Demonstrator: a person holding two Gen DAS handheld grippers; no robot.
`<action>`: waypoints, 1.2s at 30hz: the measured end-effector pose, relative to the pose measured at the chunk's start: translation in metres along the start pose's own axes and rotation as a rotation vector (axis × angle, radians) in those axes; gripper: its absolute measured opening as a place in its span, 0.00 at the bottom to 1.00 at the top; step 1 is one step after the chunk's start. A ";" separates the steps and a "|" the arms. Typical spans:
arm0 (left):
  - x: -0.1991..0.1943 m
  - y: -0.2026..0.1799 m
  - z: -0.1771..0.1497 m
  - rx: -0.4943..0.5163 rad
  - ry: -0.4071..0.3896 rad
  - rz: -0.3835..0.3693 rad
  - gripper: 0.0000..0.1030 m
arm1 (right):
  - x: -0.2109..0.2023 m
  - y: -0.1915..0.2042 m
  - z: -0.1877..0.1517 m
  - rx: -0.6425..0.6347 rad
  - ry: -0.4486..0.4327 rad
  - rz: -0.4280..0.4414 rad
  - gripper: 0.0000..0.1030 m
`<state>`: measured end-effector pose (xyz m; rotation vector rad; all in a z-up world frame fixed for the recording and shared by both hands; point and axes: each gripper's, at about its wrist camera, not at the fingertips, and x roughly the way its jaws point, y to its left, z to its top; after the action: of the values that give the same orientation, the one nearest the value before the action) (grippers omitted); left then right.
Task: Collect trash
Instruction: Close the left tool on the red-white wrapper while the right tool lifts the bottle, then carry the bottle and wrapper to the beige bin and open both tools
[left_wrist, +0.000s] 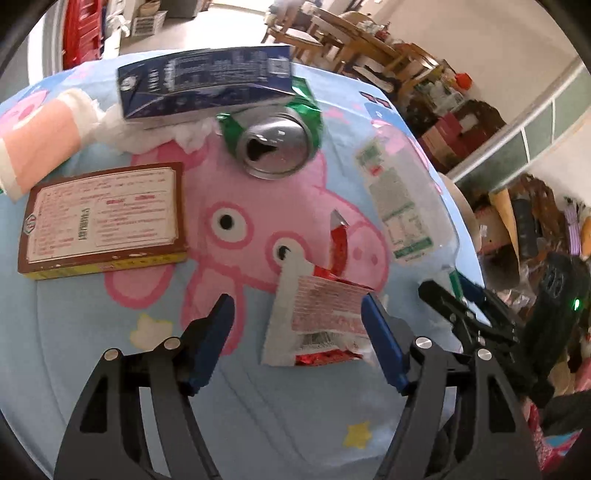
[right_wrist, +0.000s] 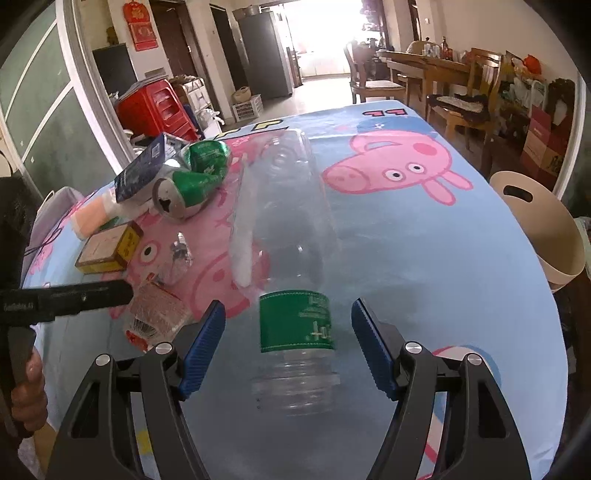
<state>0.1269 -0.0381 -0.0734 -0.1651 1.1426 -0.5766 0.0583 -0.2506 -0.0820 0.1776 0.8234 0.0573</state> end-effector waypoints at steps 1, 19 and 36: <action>0.003 -0.003 -0.001 0.007 0.011 -0.002 0.69 | 0.000 -0.001 0.000 0.001 -0.003 -0.003 0.65; -0.004 -0.027 -0.003 0.085 -0.124 0.031 0.03 | -0.023 -0.003 -0.008 0.002 -0.104 0.016 0.37; 0.082 -0.208 0.100 0.353 -0.011 -0.130 0.04 | -0.046 -0.229 -0.003 0.695 -0.138 0.072 0.37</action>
<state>0.1671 -0.2722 -0.0126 0.0615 1.0069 -0.8819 0.0208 -0.4804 -0.0918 0.8567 0.6725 -0.1756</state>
